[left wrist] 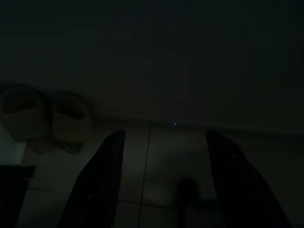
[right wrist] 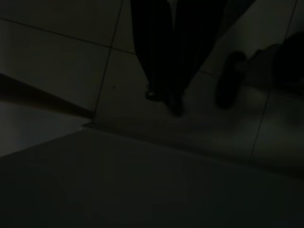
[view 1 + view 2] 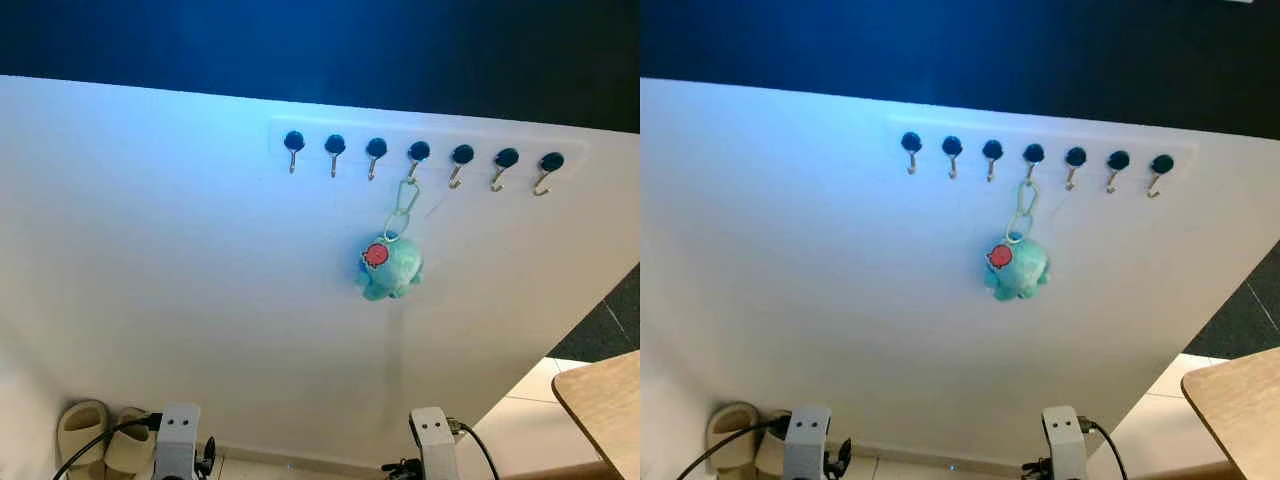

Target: Hang keys on a hook

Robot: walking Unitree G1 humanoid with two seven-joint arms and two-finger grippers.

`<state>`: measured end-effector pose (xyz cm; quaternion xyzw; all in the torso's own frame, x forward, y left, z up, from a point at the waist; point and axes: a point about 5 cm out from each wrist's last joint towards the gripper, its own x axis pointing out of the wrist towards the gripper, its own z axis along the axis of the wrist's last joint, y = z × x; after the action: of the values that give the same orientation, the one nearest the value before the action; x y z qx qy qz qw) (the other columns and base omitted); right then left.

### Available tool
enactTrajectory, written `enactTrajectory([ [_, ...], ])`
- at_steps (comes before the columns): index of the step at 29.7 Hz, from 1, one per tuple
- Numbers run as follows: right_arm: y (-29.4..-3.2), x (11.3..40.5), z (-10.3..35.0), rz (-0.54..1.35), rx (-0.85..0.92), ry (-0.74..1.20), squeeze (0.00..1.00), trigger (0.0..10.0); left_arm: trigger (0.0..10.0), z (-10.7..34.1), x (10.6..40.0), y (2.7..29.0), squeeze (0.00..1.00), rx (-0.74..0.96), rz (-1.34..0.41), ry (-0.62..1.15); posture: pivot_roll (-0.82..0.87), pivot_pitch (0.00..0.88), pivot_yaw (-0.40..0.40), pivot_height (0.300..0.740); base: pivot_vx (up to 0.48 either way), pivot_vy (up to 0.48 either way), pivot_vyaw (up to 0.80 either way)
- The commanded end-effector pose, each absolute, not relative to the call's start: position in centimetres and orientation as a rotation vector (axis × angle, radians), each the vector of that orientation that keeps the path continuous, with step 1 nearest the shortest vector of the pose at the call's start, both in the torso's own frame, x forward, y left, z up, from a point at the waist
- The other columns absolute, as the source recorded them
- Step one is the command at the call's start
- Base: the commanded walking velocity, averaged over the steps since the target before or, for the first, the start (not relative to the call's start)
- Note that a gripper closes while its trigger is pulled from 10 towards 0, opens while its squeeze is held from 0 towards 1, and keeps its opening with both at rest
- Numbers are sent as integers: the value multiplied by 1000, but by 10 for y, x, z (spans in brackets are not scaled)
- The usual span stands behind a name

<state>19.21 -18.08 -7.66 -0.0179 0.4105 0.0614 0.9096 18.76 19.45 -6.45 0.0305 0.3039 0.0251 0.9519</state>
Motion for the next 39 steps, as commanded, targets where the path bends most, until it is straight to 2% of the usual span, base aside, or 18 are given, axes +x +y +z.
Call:
enactTrajectory([
  [1,-177,192,-77,124,-22,850,0,10000,10000,-66,186,194,0,65,48,635,80,36,-51,740,0,480,0],
  [6,-176,193,-77,123,-17,850,0,10000,10000,-65,187,195,0,79,41,627,81,35,-49,740,0,432,0],
  [12,-177,191,-78,118,-12,852,0,10000,10000,-63,188,192,0,64,5,598,77,35,-46,740,0,0,0],
  [15,-177,189,-79,112,-9,854,0,10000,10000,-63,188,189,0,106,-34,602,74,35,-44,740,0,-370,0],
  [27,-178,186,-80,107,-5,861,0,10000,10000,-64,187,184,0,100,-61,596,75,35,-44,740,0,-480,0],
  [39,-176,184,-81,110,0,869,0,10000,10000,-63,188,186,0,106,-48,592,75,37,-44,740,0,0,0],
])
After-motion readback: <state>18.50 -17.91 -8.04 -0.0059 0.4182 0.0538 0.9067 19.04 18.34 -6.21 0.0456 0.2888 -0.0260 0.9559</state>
